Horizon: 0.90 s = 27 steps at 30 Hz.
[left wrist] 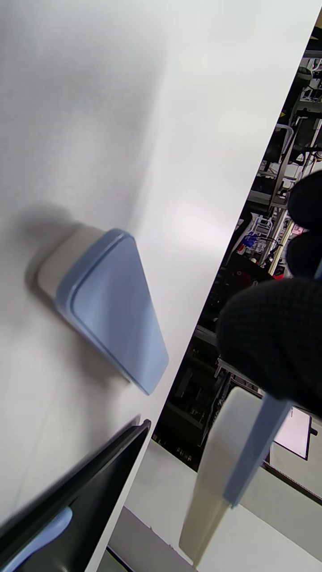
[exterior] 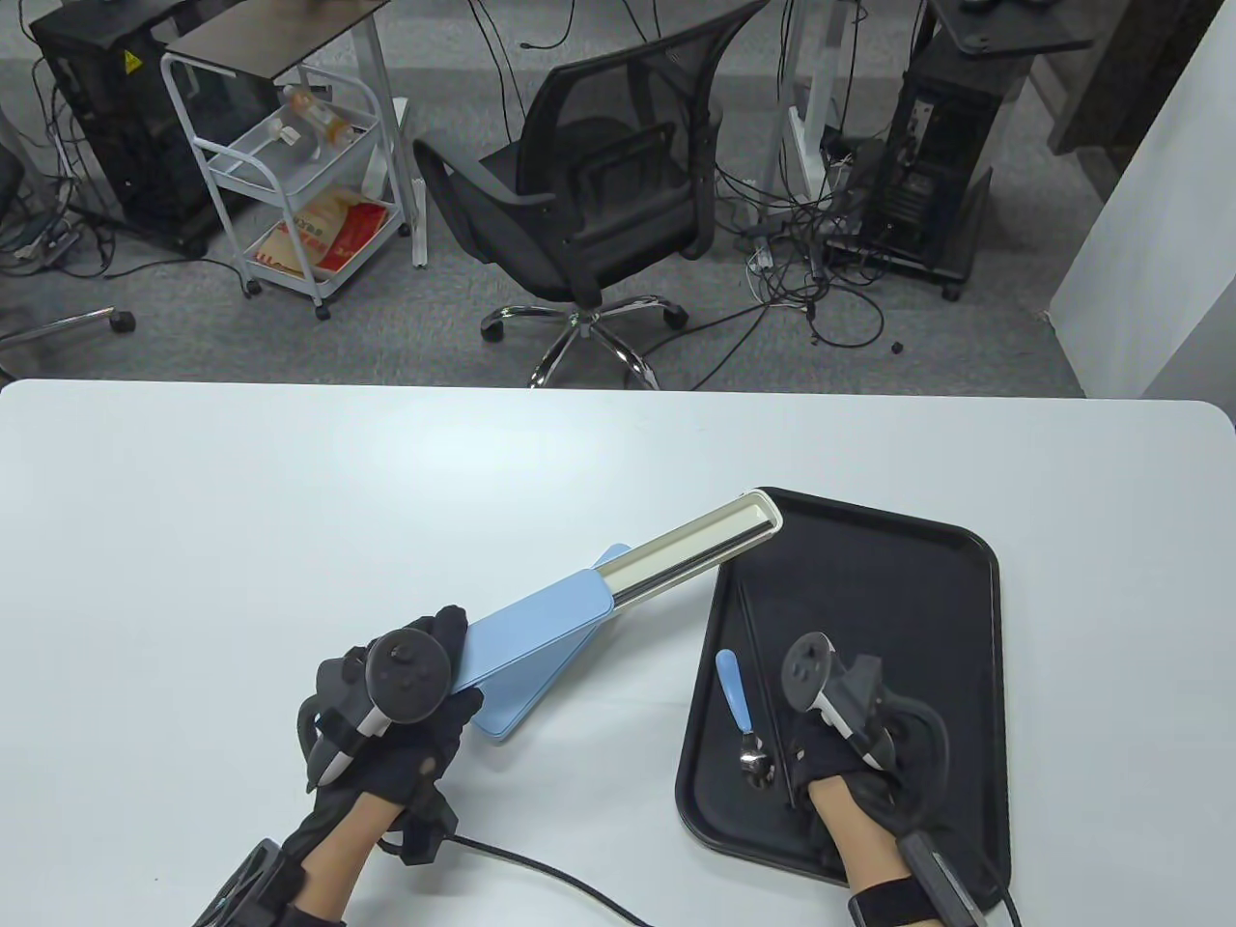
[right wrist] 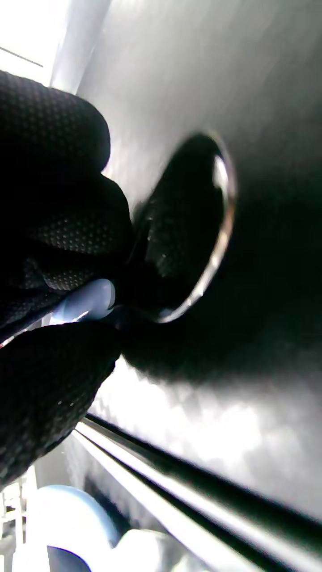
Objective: Slide to open lunch boxes and place utensils
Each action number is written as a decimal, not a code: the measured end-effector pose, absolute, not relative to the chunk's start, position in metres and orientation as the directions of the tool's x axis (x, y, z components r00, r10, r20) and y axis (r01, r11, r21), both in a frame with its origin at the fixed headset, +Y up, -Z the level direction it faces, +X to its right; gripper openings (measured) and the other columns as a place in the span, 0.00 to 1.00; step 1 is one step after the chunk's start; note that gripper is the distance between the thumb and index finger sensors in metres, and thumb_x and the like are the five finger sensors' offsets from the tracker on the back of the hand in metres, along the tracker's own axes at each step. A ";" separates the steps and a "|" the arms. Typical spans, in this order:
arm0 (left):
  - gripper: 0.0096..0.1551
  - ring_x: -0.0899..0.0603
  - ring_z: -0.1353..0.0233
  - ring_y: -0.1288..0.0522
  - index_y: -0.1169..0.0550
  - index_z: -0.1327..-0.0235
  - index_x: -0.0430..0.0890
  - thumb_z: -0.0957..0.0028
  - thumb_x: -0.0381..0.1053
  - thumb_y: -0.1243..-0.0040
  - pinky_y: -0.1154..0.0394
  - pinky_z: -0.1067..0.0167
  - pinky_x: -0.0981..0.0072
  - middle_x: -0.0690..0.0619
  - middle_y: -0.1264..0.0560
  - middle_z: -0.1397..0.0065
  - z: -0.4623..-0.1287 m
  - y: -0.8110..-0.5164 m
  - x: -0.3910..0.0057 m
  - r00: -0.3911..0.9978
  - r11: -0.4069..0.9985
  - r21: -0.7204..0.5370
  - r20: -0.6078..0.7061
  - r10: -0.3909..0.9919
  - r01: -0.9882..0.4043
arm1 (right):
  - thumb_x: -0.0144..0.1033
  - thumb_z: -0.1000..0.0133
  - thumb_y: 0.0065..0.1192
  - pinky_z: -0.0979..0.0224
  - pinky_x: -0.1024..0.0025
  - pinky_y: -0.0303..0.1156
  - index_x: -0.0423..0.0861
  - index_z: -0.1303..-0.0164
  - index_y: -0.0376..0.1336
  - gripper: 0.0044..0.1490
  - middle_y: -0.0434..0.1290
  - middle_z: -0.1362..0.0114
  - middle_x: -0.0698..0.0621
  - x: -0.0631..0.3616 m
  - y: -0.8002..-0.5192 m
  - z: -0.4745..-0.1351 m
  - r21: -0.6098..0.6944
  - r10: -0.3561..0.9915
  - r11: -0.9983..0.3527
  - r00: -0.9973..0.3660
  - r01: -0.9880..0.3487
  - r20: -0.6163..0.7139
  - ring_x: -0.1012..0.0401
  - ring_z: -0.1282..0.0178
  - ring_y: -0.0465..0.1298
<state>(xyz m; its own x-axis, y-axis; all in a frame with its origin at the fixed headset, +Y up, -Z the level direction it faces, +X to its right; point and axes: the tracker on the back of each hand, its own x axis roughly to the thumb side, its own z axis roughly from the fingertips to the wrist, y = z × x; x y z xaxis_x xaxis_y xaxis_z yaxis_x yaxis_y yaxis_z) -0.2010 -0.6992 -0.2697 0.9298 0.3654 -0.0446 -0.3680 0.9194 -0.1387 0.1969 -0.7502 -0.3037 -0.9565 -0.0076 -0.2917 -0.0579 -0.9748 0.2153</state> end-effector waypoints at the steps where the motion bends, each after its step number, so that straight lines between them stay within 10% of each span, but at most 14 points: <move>1: 0.51 0.36 0.19 0.42 0.46 0.19 0.51 0.47 0.52 0.27 0.53 0.25 0.23 0.51 0.44 0.16 -0.270 -0.700 -0.201 0.930 0.919 -0.145 -0.049 0.364 -0.368 | 0.39 0.44 0.78 0.40 0.48 0.77 0.35 0.28 0.66 0.38 0.79 0.39 0.42 0.201 -0.749 -0.304 0.207 0.001 -0.976 -0.954 -0.066 -0.300 0.46 0.45 0.81; 19: 0.51 0.37 0.18 0.42 0.45 0.19 0.52 0.48 0.52 0.26 0.53 0.24 0.24 0.53 0.43 0.17 -0.269 -0.701 -0.191 0.959 0.953 -0.147 0.060 0.276 -0.265 | 0.37 0.43 0.76 0.38 0.45 0.75 0.37 0.27 0.64 0.37 0.77 0.37 0.41 0.287 -0.689 -0.282 -0.291 0.558 -0.828 -0.751 -0.479 -0.353 0.44 0.43 0.79; 27: 0.51 0.38 0.18 0.42 0.44 0.20 0.54 0.48 0.52 0.25 0.54 0.24 0.24 0.54 0.43 0.17 -0.264 -0.698 -0.178 0.965 0.975 -0.123 0.164 0.203 -0.184 | 0.37 0.43 0.76 0.37 0.44 0.74 0.39 0.27 0.64 0.37 0.77 0.37 0.41 0.283 -0.681 -0.280 -0.348 0.599 -0.786 -0.769 -0.511 -0.225 0.44 0.42 0.79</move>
